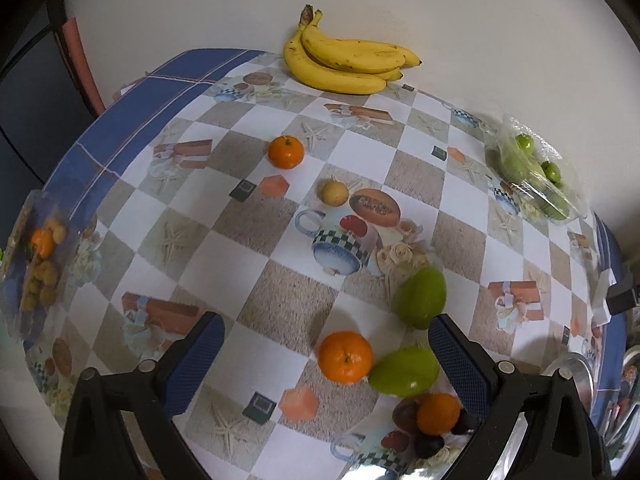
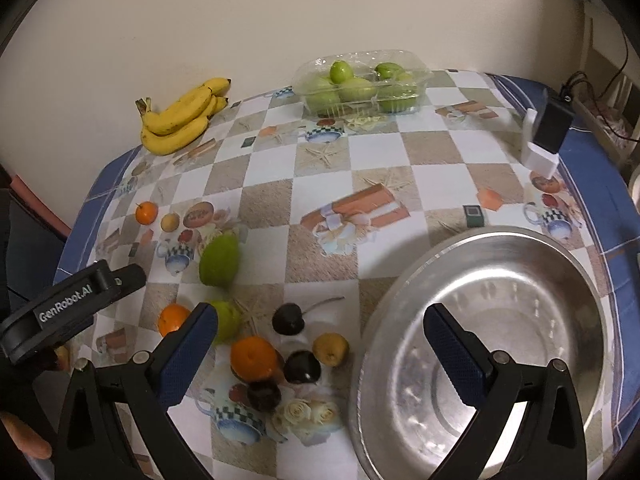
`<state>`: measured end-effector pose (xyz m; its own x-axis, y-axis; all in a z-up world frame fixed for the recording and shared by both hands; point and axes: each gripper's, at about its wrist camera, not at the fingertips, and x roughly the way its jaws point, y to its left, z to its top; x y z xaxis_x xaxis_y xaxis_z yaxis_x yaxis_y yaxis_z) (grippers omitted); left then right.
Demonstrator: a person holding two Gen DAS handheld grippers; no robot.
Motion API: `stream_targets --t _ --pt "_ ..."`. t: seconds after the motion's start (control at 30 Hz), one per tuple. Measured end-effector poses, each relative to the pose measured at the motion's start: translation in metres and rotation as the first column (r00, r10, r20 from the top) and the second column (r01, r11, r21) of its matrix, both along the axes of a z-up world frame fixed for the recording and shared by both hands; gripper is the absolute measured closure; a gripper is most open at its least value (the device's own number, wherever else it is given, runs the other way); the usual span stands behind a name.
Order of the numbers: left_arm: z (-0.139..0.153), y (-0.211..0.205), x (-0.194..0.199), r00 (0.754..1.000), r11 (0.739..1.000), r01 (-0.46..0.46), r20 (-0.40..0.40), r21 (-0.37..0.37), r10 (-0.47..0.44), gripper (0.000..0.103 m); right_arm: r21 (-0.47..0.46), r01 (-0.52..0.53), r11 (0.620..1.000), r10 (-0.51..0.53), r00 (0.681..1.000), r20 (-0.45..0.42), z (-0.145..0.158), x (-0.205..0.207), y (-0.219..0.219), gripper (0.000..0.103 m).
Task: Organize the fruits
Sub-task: 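Reach the right tool to the dark plum and close on it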
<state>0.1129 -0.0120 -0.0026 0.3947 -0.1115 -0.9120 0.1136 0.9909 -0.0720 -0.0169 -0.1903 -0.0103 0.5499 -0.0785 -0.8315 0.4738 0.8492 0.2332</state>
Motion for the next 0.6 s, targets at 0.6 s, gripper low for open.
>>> stream_targets --t 0.6 --pt "-0.035 0.007 0.014 0.992 1.000 0.015 -0.126 0.007 -0.014 0.002 0.077 -0.044 0.996 0.044 0.999 -0.006 -0.021 0.030 0.002 0.007"
